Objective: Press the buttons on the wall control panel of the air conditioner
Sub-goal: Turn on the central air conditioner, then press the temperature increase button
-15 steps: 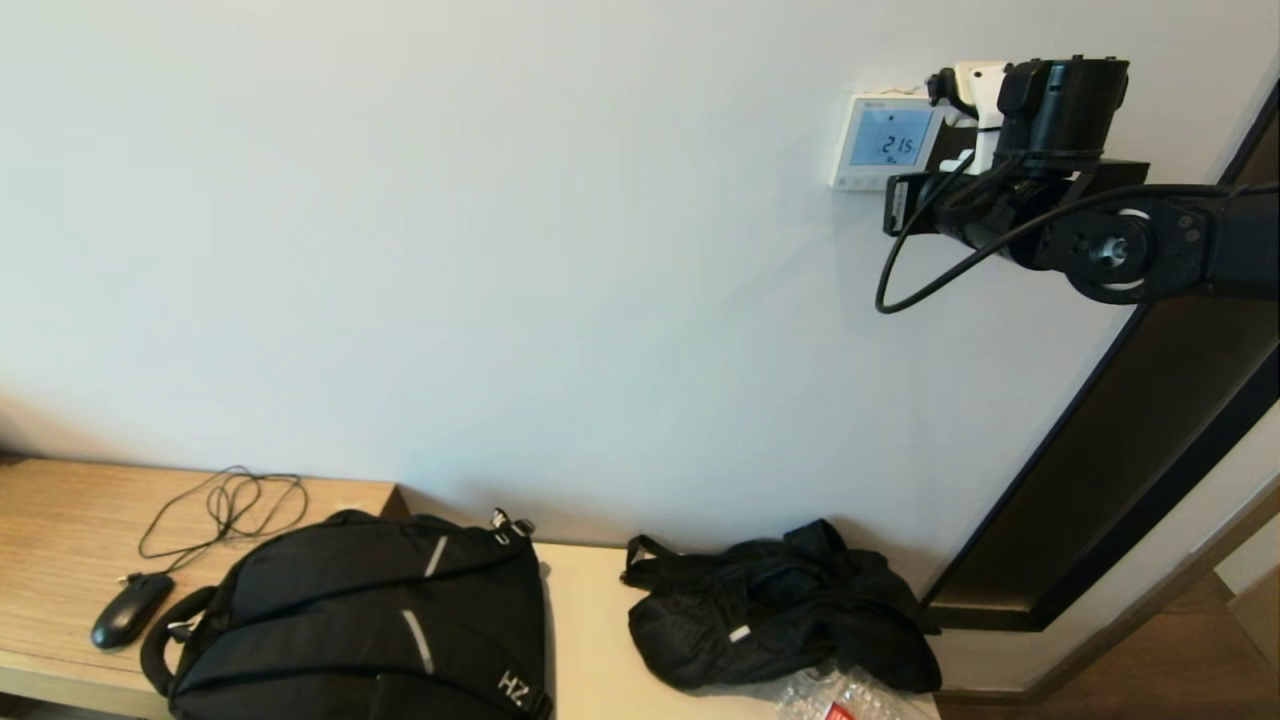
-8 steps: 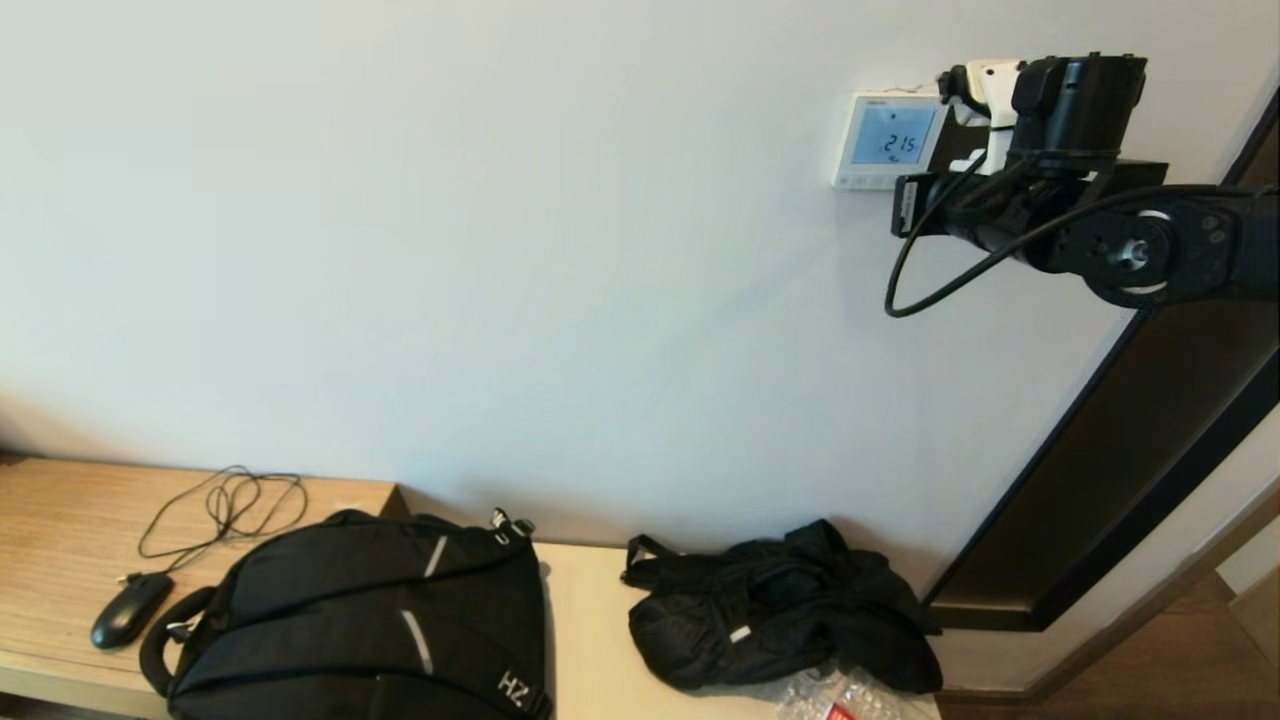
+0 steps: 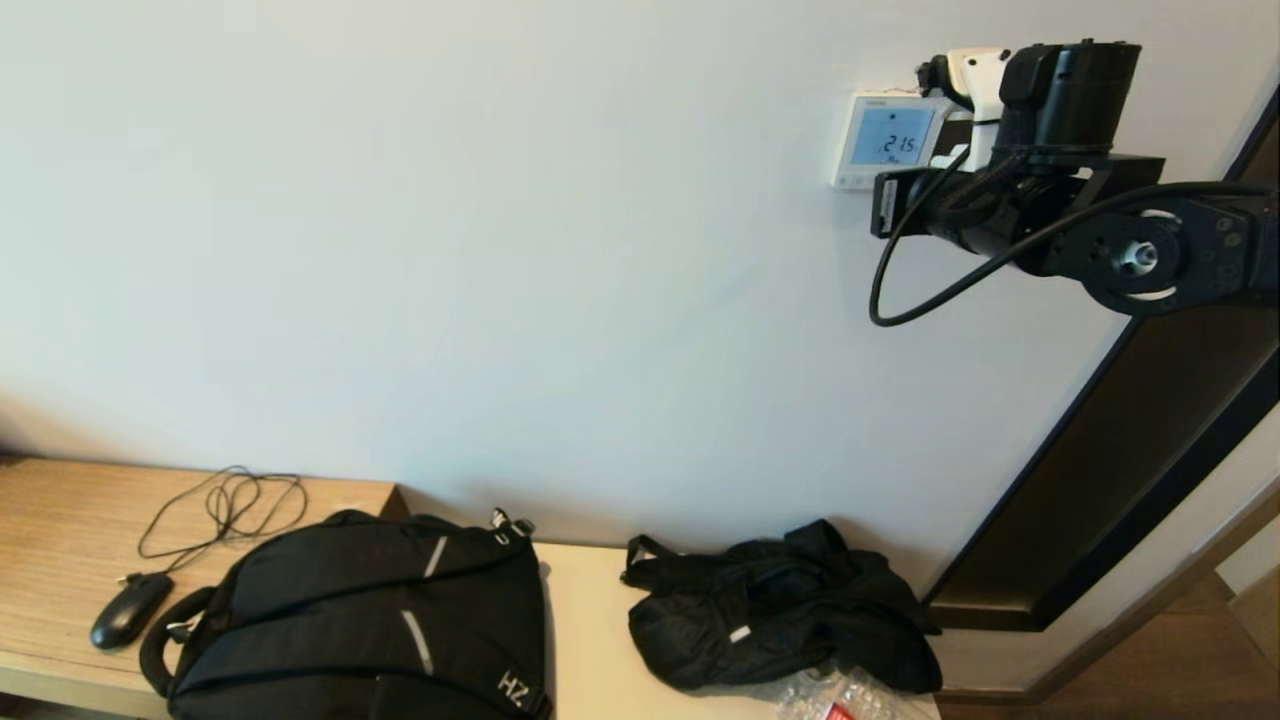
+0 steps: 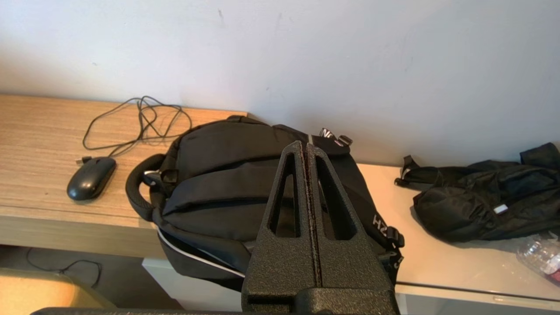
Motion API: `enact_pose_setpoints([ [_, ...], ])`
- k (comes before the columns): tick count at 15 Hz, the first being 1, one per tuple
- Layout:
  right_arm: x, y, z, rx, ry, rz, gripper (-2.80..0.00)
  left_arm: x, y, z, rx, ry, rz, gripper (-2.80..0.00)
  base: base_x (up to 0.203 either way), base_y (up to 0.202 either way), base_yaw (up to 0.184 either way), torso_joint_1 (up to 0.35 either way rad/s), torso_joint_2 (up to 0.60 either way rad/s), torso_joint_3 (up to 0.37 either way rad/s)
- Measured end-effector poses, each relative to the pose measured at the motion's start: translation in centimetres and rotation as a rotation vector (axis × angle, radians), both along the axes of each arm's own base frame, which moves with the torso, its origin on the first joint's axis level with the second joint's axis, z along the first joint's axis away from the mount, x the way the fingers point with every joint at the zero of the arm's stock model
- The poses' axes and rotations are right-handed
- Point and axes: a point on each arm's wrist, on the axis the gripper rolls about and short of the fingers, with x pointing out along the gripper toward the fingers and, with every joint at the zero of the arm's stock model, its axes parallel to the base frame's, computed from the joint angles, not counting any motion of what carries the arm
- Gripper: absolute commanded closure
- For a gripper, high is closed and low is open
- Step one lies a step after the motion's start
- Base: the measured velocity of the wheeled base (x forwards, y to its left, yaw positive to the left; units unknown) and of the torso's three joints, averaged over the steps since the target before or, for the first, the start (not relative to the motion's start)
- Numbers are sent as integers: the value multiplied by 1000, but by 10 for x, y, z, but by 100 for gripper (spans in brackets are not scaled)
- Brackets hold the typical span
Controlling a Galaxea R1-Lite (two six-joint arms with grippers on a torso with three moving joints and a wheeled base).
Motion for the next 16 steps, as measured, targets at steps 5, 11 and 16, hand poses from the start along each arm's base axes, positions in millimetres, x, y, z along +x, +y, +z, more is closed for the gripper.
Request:
enact_pose_setpoints([
  [5,4,-3,-1,-3,1,-10,0,0,0,0,0,0,0,0,0,0,0,0,0,0],
  [11,8,-7,-2,-4,2,-22,0,0,0,0,0,0,0,0,0,0,0,0,0,0],
  [16,15,-5,-6,-6,8,-21,0,0,0,0,1,0,0,0,0,0,0,0,0,0],
])
